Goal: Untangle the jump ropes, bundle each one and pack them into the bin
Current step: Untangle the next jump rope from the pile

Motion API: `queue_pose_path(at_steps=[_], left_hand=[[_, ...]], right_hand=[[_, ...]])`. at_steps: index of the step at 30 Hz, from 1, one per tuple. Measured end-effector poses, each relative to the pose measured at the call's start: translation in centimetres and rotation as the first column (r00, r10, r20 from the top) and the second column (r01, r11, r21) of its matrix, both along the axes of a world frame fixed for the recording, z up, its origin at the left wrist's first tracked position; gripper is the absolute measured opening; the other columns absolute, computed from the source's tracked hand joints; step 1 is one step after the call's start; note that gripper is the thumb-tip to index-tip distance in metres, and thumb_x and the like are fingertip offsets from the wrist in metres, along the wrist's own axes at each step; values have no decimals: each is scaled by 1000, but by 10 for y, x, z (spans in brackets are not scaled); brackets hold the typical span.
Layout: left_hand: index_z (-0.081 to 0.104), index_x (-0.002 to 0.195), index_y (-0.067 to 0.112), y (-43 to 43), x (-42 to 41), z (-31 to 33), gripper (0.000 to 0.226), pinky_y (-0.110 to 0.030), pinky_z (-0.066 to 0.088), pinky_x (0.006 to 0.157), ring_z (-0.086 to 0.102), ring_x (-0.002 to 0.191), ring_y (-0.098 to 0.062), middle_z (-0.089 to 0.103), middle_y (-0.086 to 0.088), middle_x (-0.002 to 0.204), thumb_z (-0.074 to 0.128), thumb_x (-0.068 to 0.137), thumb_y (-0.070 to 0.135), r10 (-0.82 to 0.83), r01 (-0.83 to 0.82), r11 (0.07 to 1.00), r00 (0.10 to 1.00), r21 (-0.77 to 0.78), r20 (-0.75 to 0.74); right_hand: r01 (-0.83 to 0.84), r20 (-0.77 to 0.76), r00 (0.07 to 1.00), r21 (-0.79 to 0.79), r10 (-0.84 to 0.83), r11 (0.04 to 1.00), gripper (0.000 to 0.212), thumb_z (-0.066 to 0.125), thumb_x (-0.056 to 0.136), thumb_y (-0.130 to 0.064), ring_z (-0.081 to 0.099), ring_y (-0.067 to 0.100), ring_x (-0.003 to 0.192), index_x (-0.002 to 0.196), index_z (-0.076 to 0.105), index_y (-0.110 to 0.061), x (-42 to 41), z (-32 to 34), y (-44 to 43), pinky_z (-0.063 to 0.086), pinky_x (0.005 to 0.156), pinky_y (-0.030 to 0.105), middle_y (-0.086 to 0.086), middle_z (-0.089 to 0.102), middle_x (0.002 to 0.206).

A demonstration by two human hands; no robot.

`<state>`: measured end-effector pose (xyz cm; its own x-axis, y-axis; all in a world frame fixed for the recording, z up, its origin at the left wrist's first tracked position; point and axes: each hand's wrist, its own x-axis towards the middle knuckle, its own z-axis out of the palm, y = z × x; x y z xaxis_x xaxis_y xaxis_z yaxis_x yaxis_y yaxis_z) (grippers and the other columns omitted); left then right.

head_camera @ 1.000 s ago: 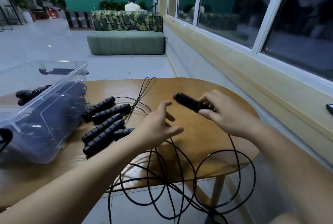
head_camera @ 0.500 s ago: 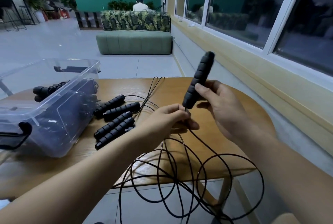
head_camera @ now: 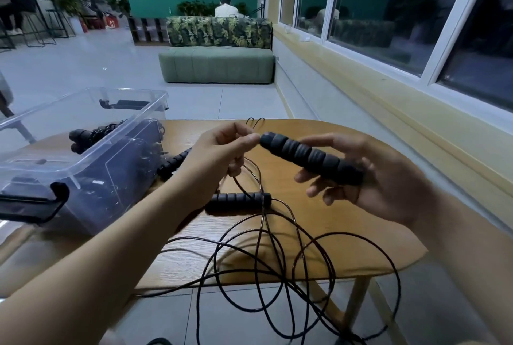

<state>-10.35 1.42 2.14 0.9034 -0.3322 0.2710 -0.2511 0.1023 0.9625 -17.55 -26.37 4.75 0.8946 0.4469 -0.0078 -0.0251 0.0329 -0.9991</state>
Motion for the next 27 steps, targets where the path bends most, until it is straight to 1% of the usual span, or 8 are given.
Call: queue_pose_path(at_steps=[3, 7, 11, 15, 19, 21, 24, 27], left_hand=[[70, 94, 13, -1, -5, -3, 8, -27, 30, 51, 39, 55, -12, 48, 3, 65, 72, 100, 18, 23, -28, 993, 999, 111, 40], [68, 97, 14, -11, -15, -11, 15, -27, 32, 51, 40, 60, -16, 48, 0, 69, 67, 105, 27, -13, 7, 983, 999, 182, 33], [67, 100, 9, -22, -20, -18, 29, -26, 33, 51, 40, 57, -20, 47, -7, 68, 53, 111, 31, -38, 38, 986, 999, 163, -7], [68, 103, 5, -27, -22, -22, 34, -34, 40, 66, 48, 58, -23, 50, -9, 68, 49, 113, 31, -94, 101, 978, 995, 180, -45], [67, 105, 2, -27, -25, -23, 35, -22, 41, 53, 50, 56, -20, 46, -6, 68, 49, 113, 30, -129, 152, 964, 985, 218, -117], [68, 107, 1, -24, -24, -23, 37, -24, 35, 51, 45, 55, -21, 40, -6, 68, 48, 114, 31, -139, 165, 964, 982, 209, -131], [69, 107, 3, -23, -21, -21, 37, -32, 23, 53, 37, 53, -19, 34, -3, 65, 47, 114, 31, -118, 140, 964, 987, 227, -105], [69, 105, 4, -24, -22, -19, 36, -26, 20, 46, 29, 50, -16, 31, 1, 61, 45, 114, 29, -86, 108, 955, 992, 278, -90]], right_hand=[[24, -55, 998, -178, -34, 984, 51, 79, 96, -20, 67, 33, 81, 141, 56, -11, 0, -8, 10, 56, 65, 36, 21, 74, 102], [74, -17, 996, -273, -82, 959, 29, 78, 96, -17, 58, 23, 65, 120, 66, -6, -5, -22, 40, 50, 59, 32, 10, 63, 78], [230, 64, 972, -91, -225, 969, 26, 78, 96, -19, 51, 21, 57, 115, 65, -7, -1, -23, 53, 45, 55, 32, 8, 58, 71], [378, 79, 915, 175, -396, 909, 24, 75, 93, -18, 47, 18, 52, 106, 58, -8, 9, -7, 41, 44, 50, 29, 4, 52, 67], [467, -8, 858, 427, -514, 774, 20, 65, 100, -17, 43, 13, 53, 89, 48, -18, 21, 13, 9, 41, 49, 25, -1, 44, 67], [472, -29, 863, 400, -504, 786, 21, 67, 99, -17, 44, 14, 57, 92, 47, -18, 22, 14, 2, 42, 51, 25, 0, 47, 69], [434, -20, 899, 174, -437, 884, 25, 77, 88, -18, 48, 18, 59, 93, 54, -16, 17, 0, 16, 46, 53, 27, 3, 54, 71], [370, -33, 929, 42, -369, 928, 24, 80, 90, -18, 54, 18, 61, 101, 61, -9, 10, -17, 41, 49, 58, 32, 6, 59, 76]])
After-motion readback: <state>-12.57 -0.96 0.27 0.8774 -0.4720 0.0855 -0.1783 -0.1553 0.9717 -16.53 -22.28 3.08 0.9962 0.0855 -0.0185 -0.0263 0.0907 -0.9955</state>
